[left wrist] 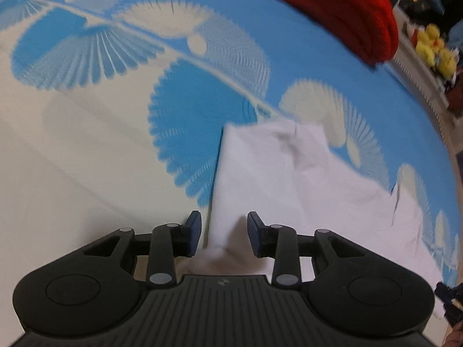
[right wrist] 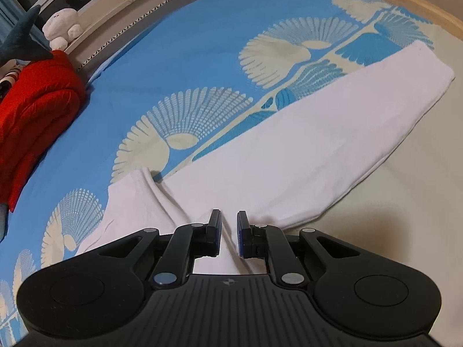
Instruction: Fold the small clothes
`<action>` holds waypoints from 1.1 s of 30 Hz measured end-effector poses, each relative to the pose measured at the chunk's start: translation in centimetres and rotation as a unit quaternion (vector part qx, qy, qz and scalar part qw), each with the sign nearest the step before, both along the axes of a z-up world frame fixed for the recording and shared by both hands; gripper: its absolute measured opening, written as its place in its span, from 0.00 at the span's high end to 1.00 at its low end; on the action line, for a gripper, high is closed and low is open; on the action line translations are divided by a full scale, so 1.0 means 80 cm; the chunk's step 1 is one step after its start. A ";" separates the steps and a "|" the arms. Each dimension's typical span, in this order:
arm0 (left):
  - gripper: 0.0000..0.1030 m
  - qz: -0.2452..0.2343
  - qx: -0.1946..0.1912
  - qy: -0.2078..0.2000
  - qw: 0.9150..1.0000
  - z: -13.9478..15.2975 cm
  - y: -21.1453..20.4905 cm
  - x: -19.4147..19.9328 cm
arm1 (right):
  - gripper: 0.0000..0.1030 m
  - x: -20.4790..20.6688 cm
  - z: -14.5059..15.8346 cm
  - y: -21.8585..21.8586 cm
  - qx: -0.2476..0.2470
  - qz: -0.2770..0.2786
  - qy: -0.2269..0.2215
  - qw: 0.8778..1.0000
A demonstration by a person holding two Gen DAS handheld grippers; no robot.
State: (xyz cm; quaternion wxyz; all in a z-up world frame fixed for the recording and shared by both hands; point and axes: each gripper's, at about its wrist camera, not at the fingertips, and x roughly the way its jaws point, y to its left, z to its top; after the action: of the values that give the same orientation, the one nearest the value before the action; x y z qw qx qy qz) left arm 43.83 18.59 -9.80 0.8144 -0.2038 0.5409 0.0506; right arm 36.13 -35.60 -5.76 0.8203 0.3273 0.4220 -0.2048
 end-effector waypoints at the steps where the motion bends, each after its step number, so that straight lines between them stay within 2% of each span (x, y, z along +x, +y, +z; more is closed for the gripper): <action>1: 0.67 -0.010 0.011 0.015 1.000 -0.007 -0.005 0.003 | 0.89 0.000 -0.001 0.001 0.001 0.001 0.001 1.000; 2: 0.85 -0.019 0.021 0.021 0.999 -0.011 -0.008 0.002 | 0.89 0.001 -0.002 0.002 0.003 0.001 0.002 1.000; 3: 0.95 -0.026 0.037 0.018 0.999 -0.010 -0.011 0.003 | 0.89 0.001 -0.002 0.002 0.003 0.001 0.003 1.000; 6: 1.00 -0.006 0.085 0.001 0.996 0.001 -0.007 0.001 | 0.89 0.003 -0.003 -0.001 0.004 -0.003 0.004 1.000; 7: 1.00 -0.001 0.136 0.010 0.991 0.003 -0.010 0.001 | 0.89 0.003 -0.002 -0.002 0.003 -0.005 0.004 1.000; 8: 1.00 0.003 0.171 0.017 0.985 0.004 -0.011 0.001 | 0.89 0.003 -0.002 -0.003 0.003 -0.005 0.004 1.000; 9: 1.00 0.006 0.177 0.019 0.984 0.006 -0.009 -0.001 | 0.89 0.003 -0.003 -0.003 0.004 -0.004 0.003 1.000; 12: 0.99 -0.002 0.072 -0.024 0.997 0.028 -0.013 -0.006 | 0.89 0.004 -0.006 0.003 0.018 0.012 0.002 1.000; 14: 0.94 -0.057 0.042 -0.047 0.996 0.040 -0.035 -0.007 | 0.87 0.005 -0.012 0.010 0.035 0.037 0.005 0.999; 16: 0.89 -0.092 0.030 -0.034 0.995 0.032 -0.056 -0.005 | 0.76 0.009 -0.027 0.015 0.070 0.063 0.021 0.995; 17: 0.76 -0.100 0.033 -0.005 0.994 0.020 -0.062 -0.005 | 0.70 0.012 -0.040 0.017 0.087 0.077 0.042 0.992; 18: 0.67 -0.105 0.051 0.030 0.993 0.006 -0.065 -0.006 | 0.69 0.013 -0.053 0.018 0.092 0.086 0.068 0.990; 19: 0.68 -0.110 0.071 0.055 0.990 -0.006 -0.068 -0.007 | 0.70 0.012 -0.063 0.016 0.092 0.087 0.084 0.988; 20: 0.73 -0.116 0.085 0.067 0.987 -0.014 -0.070 -0.009 | 0.77 0.008 -0.067 0.011 0.097 0.083 0.079 0.989; 22: 0.71 -0.120 0.090 0.060 0.987 -0.006 -0.074 -0.011 | 0.77 0.005 -0.059 -0.002 0.109 0.067 0.070 0.989; 24: 0.65 -0.118 0.093 0.036 0.988 0.010 -0.078 -0.013 | 0.69 -0.001 -0.037 -0.020 0.075 0.049 0.042 0.995; 26: 0.63 -0.127 0.101 0.014 0.987 0.023 -0.083 -0.012 | 0.67 -0.007 -0.020 -0.046 0.036 0.023 0.019 0.999; 28: 0.63 -0.128 0.103 0.012 0.986 0.029 -0.087 -0.013 | 0.64 -0.017 -0.016 -0.086 0.025 -0.021 0.003 0.999; 31: 0.63 -0.131 0.107 0.010 0.986 0.032 -0.093 -0.010 | 0.60 -0.043 -0.023 -0.159 0.020 -0.108 -0.005 0.994; 33: 0.63 -0.132 0.112 0.010 0.985 0.033 -0.095 -0.010 | 0.52 -0.066 -0.036 -0.203 0.023 -0.166 -0.003 0.986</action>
State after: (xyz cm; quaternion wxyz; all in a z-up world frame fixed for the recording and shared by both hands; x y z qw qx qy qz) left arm 43.02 11.03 -7.18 0.8263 -0.0370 0.5619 0.0049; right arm 30.86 -51.81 -8.64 0.7685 0.4120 0.3636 -0.3279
